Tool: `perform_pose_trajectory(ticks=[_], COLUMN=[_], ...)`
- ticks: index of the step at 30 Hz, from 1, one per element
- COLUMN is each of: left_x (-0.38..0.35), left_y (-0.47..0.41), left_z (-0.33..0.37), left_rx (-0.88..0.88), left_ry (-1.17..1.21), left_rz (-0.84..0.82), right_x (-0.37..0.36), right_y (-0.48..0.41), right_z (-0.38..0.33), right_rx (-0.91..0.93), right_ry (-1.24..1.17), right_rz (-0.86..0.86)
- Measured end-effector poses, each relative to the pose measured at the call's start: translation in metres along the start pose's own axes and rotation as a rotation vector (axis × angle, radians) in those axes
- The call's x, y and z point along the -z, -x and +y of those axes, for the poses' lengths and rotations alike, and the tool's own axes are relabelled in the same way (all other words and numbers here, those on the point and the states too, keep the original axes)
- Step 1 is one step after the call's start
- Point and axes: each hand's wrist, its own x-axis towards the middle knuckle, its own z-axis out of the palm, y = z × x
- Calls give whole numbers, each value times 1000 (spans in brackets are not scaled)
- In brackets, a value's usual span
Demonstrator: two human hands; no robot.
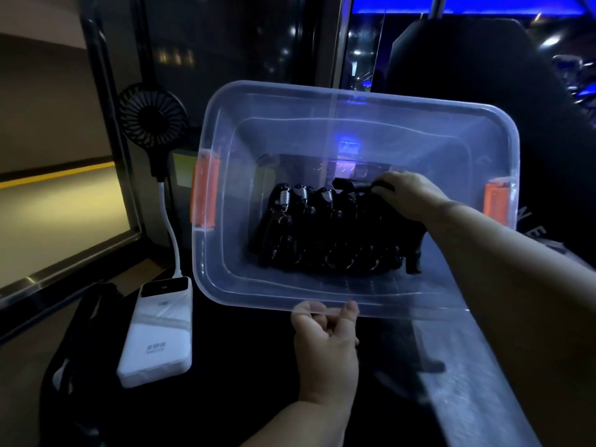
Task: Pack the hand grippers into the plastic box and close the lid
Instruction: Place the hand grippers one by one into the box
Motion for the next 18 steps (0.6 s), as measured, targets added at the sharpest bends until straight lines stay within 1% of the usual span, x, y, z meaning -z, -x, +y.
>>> perform_pose_trajectory(ticks=[7,10,15,18], left_x=[-2,-3,-3,-2], left_y=[-1,-3,-2,-3], left_z=[-2,-3,-2,-2], left_rx=[13,8,3,4], left_ry=[-1,-5,-3,-18], left_rz=[26,41,42,45], right_x=[-4,-6,-7,-4], right_y=[5,6,19,30], right_z=[0,0,-4,-7], right_rx=[-71,-134,-239,-271], right_ry=[-8,-14,-95,-138], right_rz=[65,87,164,202])
